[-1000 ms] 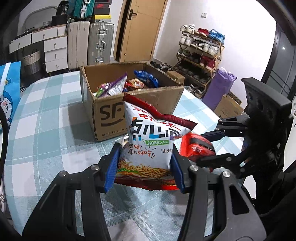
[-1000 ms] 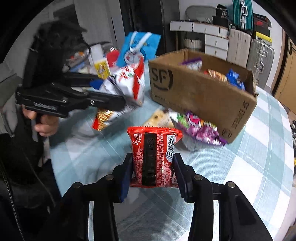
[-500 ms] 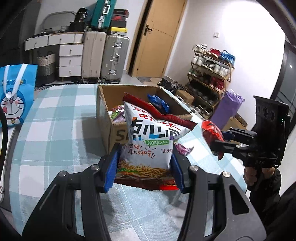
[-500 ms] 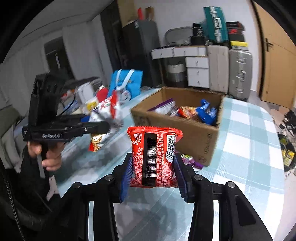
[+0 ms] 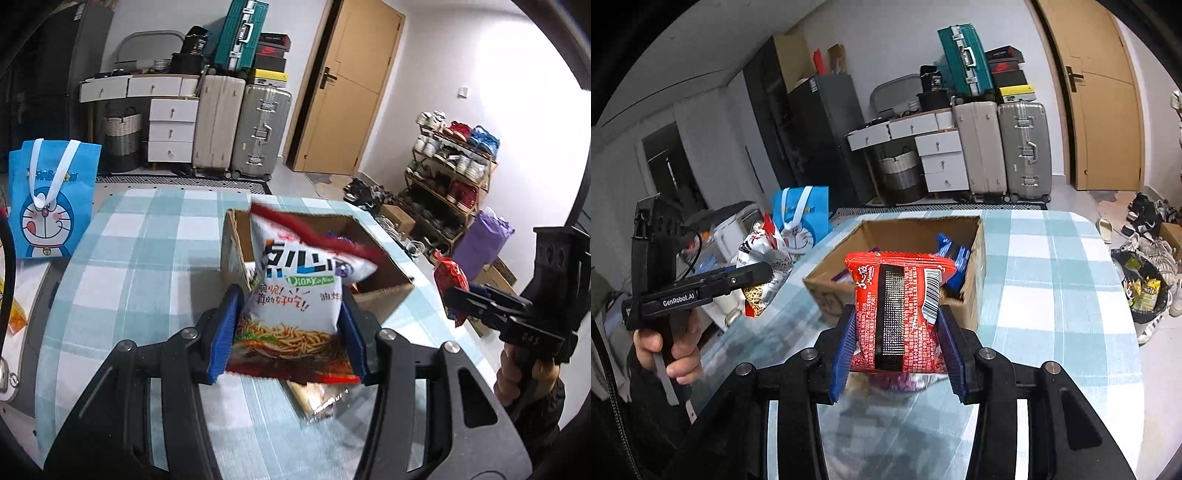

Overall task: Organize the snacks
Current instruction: 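Lift both bags and carry them over the cardboard box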

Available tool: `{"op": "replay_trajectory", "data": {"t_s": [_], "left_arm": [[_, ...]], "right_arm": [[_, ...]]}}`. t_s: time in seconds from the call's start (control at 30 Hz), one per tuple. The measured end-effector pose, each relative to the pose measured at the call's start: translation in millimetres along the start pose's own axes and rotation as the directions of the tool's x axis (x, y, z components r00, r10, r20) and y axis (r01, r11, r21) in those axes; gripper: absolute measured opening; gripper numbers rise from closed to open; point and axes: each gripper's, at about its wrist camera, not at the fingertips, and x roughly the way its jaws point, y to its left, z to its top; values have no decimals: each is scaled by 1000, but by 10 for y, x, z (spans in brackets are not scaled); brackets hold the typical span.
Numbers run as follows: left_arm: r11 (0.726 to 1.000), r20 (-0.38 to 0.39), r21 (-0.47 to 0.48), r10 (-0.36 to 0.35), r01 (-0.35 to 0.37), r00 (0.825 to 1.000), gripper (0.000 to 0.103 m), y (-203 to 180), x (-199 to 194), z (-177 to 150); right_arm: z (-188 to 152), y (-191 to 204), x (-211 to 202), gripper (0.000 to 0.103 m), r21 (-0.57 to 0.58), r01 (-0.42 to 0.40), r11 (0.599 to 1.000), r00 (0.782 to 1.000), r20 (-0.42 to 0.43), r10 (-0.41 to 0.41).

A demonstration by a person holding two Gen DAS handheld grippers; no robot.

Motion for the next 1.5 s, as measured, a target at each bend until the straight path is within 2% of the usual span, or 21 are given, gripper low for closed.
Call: {"op": "replay_trajectory", "data": {"t_s": [0.23, 0.4, 0.5, 0.53, 0.57, 0.63, 0.73, 0.87, 0.9, 0.93, 0.97, 1.03, 1.2, 1.5], "left_arm": [[1000, 11, 16, 1, -1, 1000, 44, -64, 177, 172], [1000, -34, -25, 0, -1, 999, 44, 116, 247, 4], [1000, -61, -4, 14, -14, 998, 46, 213, 211, -133], [1000, -76, 7, 10, -10, 997, 52, 238, 185, -190], [1000, -89, 16, 2, -1, 996, 66, 259, 156, -246], [998, -120, 60, 1, 6, 993, 82, 268, 96, -401], [990, -187, 143, 38, -11, 982, 82, 241, 102, -677], [986, -306, 163, 71, -21, 950, 82, 302, 291, -1034], [986, -330, 163, 74, -20, 941, 79, 314, 334, -1110], [986, -344, 166, 80, -23, 935, 58, 327, 373, -1175], [987, -355, 162, 73, -16, 932, 51, 340, 408, -1207], [986, -334, 167, 67, -11, 940, 46, 316, 366, -1233], [990, -243, 138, 8, 27, 970, 46, 220, 165, -1078], [997, -96, 70, -16, 23, 995, 46, 90, 45, -558]], "right_arm": [[189, -19, 166, 44, 33, -12, 999, 1000, 9, 11], [188, -37, 233, 44, 39, -17, 999, 1000, -4, 17], [133, -44, 236, 44, 27, -10, 1000, 1000, -14, 10], [118, -37, 229, 44, 23, -7, 1000, 1000, -15, 8], [99, -31, 220, 44, 19, -8, 1000, 1000, -17, 8], [54, -25, 200, 44, 20, -18, 1000, 1000, -19, 19], [-1, -29, 184, 44, 24, -19, 1000, 1000, -21, 20], [-44, -49, 188, 44, 32, -22, 999, 999, -26, 23], [-53, -53, 188, 44, 33, -22, 999, 999, -26, 23], [-60, -55, 187, 44, 33, -22, 999, 999, -26, 23], [-61, -57, 185, 44, 34, -21, 999, 999, -25, 22], [-62, -56, 188, 44, 34, -23, 999, 999, -26, 24], [-80, -72, 179, 44, 37, -18, 999, 1000, -20, 19], [-51, -69, 210, 44, 36, -13, 999, 1000, -20, 14]]}}
